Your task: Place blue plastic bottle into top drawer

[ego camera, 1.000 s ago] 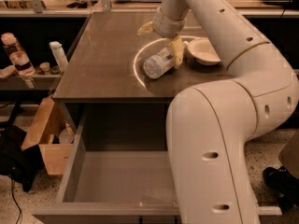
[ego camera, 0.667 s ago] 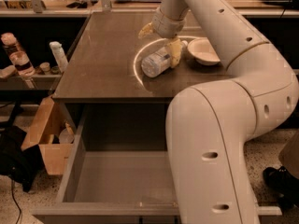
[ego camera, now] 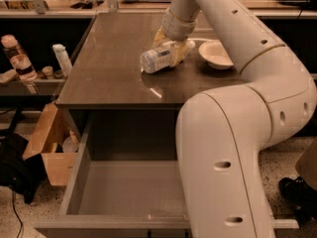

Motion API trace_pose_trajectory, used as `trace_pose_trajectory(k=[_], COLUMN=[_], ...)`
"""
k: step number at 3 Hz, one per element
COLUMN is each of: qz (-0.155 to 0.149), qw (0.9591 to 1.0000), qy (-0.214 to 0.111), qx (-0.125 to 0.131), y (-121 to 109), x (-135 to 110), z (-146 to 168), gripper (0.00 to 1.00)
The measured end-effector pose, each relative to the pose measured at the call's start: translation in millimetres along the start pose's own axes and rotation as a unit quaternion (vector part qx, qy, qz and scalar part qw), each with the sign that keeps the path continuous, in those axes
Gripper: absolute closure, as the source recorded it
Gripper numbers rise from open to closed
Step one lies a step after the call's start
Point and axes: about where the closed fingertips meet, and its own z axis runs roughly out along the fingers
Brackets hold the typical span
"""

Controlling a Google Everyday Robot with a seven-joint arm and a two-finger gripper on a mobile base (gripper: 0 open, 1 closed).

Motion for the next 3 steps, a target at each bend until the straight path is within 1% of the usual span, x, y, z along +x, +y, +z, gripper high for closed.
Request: trace_pose_trajectory(k=[1,2,3], qz=[0.0,-0.001,-0.011], qw=[1.0,1.0,0.9996], qy=[0.0,0.001,0.005], qx=[0.0,0.004,0.024], y=[-0.1,-3.1,-4.1], x=[0.0,0.9,3.0], z=[0.1,3.0,-11.4], gripper=[1.0,1.0,1.0])
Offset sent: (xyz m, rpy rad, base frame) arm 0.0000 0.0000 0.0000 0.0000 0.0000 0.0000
